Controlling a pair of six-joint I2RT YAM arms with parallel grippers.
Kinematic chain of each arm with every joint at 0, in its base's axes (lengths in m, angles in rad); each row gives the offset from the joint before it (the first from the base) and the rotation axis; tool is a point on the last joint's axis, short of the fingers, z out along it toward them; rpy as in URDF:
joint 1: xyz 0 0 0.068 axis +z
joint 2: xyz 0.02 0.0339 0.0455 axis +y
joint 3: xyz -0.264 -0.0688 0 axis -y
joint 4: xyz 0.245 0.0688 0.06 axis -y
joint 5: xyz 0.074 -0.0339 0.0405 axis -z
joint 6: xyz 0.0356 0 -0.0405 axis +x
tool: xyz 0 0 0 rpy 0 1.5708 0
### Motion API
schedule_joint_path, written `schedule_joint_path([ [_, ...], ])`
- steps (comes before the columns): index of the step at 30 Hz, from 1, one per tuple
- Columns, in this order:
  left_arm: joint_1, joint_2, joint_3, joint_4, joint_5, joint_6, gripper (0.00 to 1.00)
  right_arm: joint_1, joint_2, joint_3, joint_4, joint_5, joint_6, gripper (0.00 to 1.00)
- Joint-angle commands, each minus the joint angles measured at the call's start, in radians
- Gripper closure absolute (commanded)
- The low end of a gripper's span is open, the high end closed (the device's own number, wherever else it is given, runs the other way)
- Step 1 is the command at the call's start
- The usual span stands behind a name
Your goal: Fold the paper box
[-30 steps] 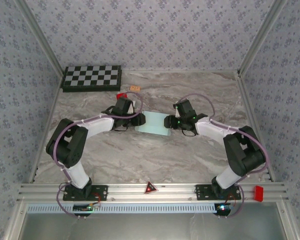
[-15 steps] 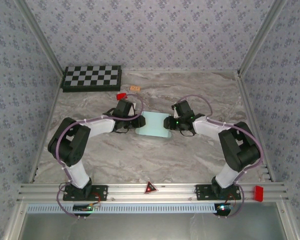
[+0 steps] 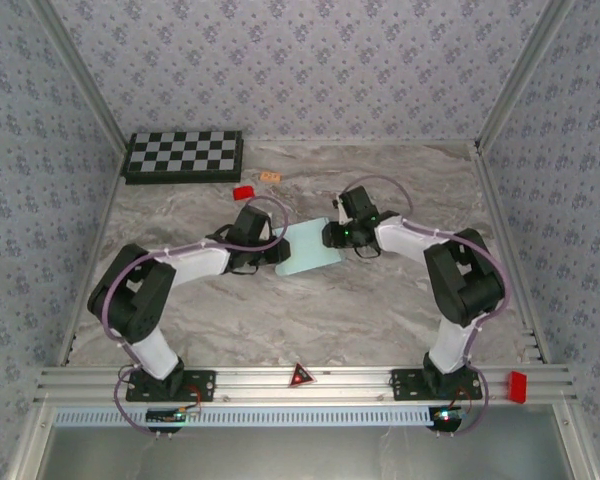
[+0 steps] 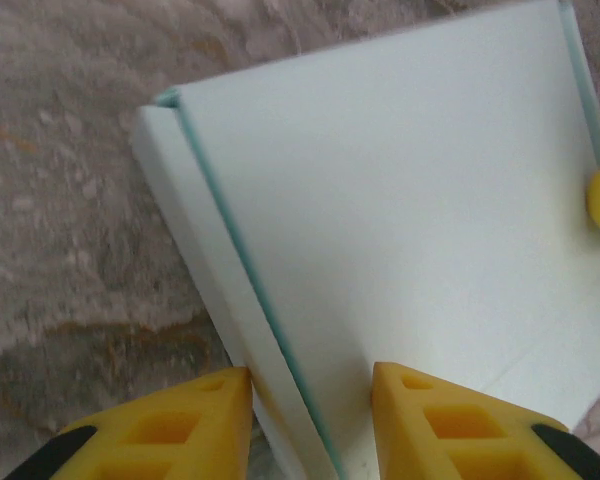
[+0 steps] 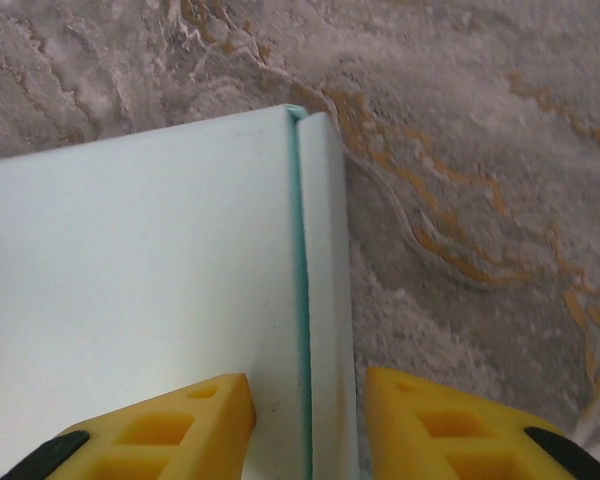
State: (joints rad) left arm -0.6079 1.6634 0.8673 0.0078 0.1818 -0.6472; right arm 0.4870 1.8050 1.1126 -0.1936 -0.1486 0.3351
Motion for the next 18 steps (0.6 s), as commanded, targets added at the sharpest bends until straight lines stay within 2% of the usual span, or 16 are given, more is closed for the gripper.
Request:
schedule_joint_path([
  [1, -0.053, -0.036, -0.05, -0.076, 0.005, -0.038, 0.64, 0.028, 0.083, 0.07, -0.12, 0.003, -0.119, 0.62],
  [11, -0.122, -0.077, -0.082, -0.05, -0.009, -0.101, 0.61, 0.071, 0.219, 0.326, -0.248, 0.073, -0.228, 0.58],
  [18, -0.132, -0.144, -0.04, -0.113, -0.054, -0.058, 0.46, 0.047, 0.184, 0.422, -0.308, 0.116, -0.198, 0.48],
])
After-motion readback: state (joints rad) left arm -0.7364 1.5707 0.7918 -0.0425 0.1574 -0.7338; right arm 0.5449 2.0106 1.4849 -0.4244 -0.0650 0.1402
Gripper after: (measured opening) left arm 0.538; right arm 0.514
